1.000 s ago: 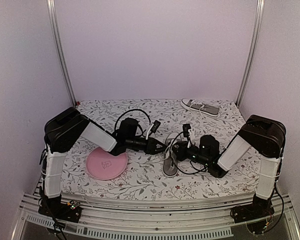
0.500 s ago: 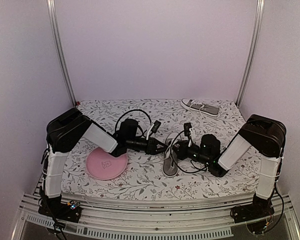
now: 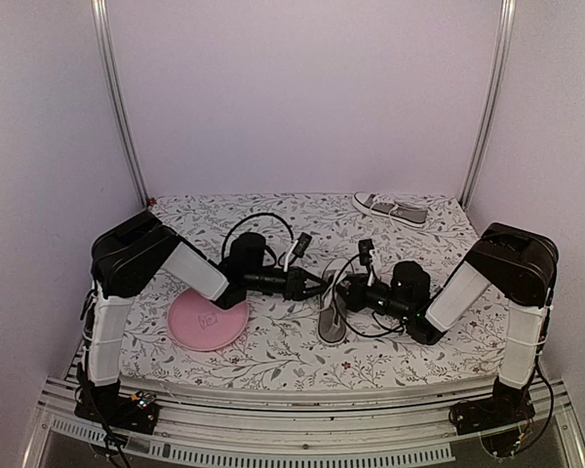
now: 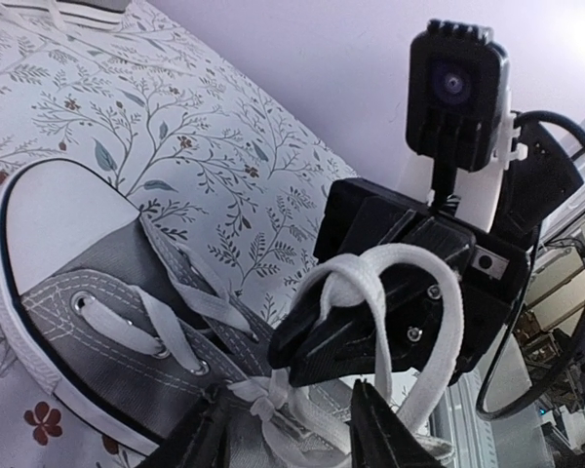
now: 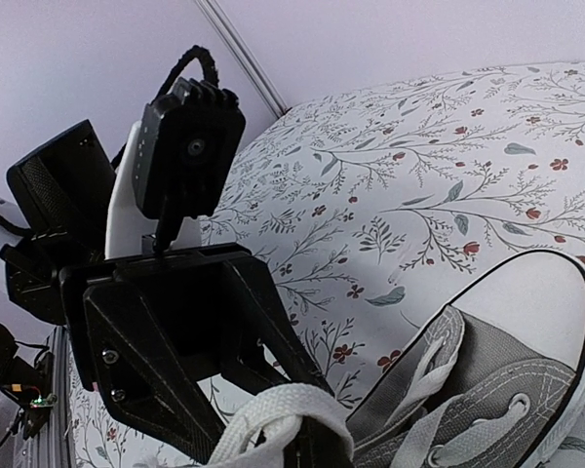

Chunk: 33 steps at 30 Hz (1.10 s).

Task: Tie the shoes

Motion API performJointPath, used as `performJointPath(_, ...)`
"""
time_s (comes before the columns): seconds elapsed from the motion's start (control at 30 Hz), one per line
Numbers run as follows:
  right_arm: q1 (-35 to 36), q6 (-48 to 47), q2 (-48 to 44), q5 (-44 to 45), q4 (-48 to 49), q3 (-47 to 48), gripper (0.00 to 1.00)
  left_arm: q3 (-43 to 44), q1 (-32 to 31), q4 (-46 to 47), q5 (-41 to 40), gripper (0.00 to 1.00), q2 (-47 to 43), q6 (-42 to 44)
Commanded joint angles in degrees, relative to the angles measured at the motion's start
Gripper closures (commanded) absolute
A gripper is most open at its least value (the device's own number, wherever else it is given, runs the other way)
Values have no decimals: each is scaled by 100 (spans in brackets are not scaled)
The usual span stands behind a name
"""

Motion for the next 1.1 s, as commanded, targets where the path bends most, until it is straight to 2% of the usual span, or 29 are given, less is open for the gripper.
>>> performJointPath(0.0,-34,49,-90,-114,152,54,98,242,-53,-49,67,62,195,37)
performJointPath(0.2,-44,55,-113,-115,154,58,98,333,-120,-202,112,73,292,97)
performJointPath(0.47,-57,83,-165,-158,143,71,98,422,-172,-340,156,81,348,177)
performJointPath(0.57,-59,84,-161,-190,142,79,98,509,-190,-497,136,76,375,255)
performJointPath(0.93,-67,79,-139,-335,119,128,98,761,-207,-831,77,71,437,410)
performJointPath(1.07,-67,76,-139,-338,105,137,98,745,-208,-846,33,85,414,449)
